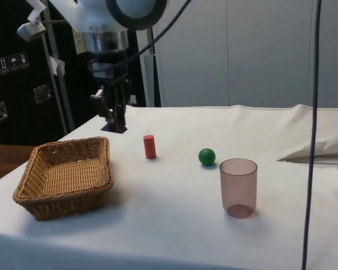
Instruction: Pick up the triangular block and place it into the basket.
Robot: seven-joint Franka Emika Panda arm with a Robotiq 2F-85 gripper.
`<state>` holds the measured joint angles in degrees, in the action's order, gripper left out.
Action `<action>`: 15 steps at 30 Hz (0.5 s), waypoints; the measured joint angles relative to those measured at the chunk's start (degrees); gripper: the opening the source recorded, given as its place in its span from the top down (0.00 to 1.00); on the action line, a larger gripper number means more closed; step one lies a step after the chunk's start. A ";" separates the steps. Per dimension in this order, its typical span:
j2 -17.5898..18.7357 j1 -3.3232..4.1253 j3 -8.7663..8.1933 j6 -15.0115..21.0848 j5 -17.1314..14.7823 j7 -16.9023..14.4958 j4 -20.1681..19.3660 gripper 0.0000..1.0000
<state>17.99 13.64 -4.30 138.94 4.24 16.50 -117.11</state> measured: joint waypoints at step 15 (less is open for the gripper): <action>9.22 -0.06 -0.29 -1.43 0.00 -0.06 12.03 0.67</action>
<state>27.22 13.58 -4.58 137.51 4.24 16.44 -105.08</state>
